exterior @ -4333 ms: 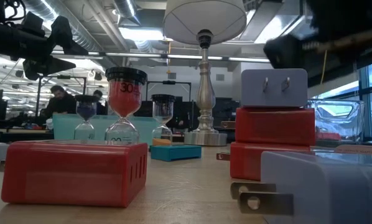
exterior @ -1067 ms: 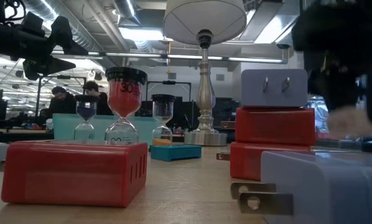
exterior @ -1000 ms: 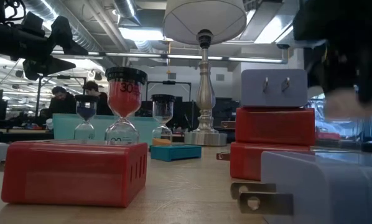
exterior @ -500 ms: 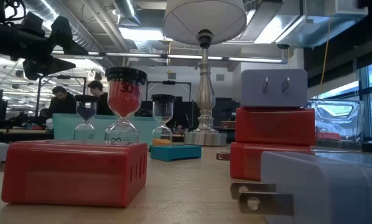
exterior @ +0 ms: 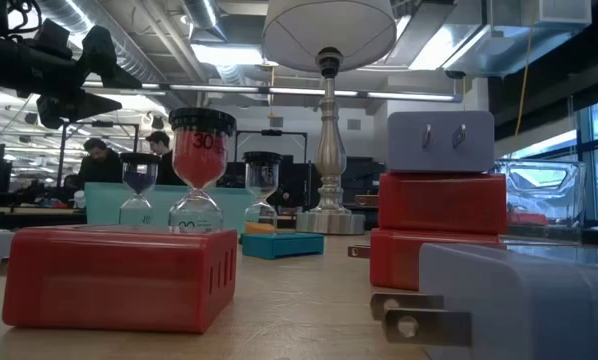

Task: Pick & Place Office items
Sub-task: Put the pink charger adapter into the gray bin

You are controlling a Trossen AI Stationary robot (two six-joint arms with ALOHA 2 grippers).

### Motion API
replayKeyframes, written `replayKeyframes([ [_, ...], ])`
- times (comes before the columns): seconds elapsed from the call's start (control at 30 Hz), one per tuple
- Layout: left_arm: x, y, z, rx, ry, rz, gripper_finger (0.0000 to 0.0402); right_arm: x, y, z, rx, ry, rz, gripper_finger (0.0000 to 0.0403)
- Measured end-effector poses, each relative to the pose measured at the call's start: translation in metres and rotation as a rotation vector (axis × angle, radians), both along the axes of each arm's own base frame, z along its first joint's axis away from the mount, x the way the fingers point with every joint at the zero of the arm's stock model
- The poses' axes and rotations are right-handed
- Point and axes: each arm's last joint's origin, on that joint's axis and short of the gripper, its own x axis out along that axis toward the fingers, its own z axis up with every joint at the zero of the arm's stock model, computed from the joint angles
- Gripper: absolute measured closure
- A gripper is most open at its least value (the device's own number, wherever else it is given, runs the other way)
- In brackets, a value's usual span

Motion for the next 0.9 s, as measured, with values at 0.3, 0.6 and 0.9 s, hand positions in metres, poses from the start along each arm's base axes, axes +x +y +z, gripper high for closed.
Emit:
replayKeyframes([
  [0.3, 0.000, 0.000, 0.000, 0.000, 0.000, 0.000, 0.0111, 0.013, 0.015, -0.029, -0.084, -0.006, -0.010, 0.0200],
  [0.6, 0.000, 0.000, 0.000, 0.000, 0.000, 0.000, 0.0111, 0.016, 0.019, -0.041, -0.122, 0.013, -0.009, 0.0186],
  [0.9, 0.000, 0.000, 0.000, 0.000, 0.000, 0.000, 0.0111, 0.018, 0.020, -0.041, -0.113, -0.006, -0.014, 0.0134],
])
